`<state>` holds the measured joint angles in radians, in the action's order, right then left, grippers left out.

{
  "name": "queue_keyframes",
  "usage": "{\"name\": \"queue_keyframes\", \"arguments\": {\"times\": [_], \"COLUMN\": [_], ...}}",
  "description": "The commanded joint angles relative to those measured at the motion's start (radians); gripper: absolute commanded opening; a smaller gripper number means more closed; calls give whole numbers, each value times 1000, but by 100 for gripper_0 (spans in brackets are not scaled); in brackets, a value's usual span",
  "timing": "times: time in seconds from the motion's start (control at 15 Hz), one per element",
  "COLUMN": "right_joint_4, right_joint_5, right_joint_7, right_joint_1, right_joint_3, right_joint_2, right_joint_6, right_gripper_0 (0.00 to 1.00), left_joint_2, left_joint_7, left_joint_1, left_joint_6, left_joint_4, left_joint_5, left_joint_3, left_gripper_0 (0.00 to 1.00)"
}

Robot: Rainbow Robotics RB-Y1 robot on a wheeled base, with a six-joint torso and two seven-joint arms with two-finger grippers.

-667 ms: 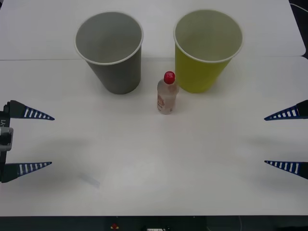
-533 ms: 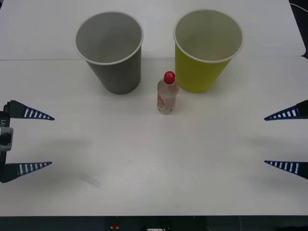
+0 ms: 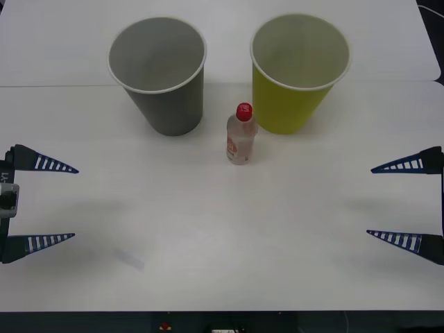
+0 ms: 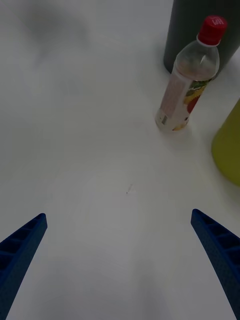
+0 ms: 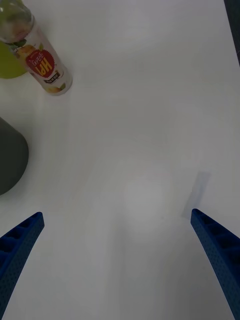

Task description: Put the can into the green bin and the plastic bottle into the gray bin

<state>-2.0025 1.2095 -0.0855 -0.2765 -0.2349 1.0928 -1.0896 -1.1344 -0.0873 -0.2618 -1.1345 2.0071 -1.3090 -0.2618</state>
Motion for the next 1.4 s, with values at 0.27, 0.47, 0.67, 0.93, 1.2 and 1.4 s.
{"name": "queue_keyframes", "arguments": {"times": [0.27, 0.47, 0.67, 0.93, 1.2, 1.4], "right_joint_4": [33, 33, 33, 24, -56, -104], "right_joint_5": [-180, -257, -266, -286, -295, -277], "right_joint_7": [43, 73, 101, 144, 184, 201], "right_joint_1": [0, -1, 0, 3, 6, 23], "right_joint_3": [189, 279, 313, 394, 549, 661], "right_joint_2": [-5, -11, -67, -122, -139, -162], "right_joint_6": [215, 339, 399, 537, 833, 1042], "right_gripper_0": [100, 100, 100, 100, 100, 100], "left_joint_2": [0, 0, 0, 0, 0, 0], "left_joint_7": [0, 0, 0, 0, 0, 0], "left_joint_1": [0, 0, 0, 0, 0, 0], "left_joint_6": [0, 0, 0, 0, 0, 0], "left_joint_4": [0, 0, 0, 0, 0, 0], "left_joint_5": [0, 0, 0, 0, 0, 0], "left_joint_3": [0, 0, 0, 0, 0, 0], "left_gripper_0": [100, 100, 100, 100, 100, 100]}}
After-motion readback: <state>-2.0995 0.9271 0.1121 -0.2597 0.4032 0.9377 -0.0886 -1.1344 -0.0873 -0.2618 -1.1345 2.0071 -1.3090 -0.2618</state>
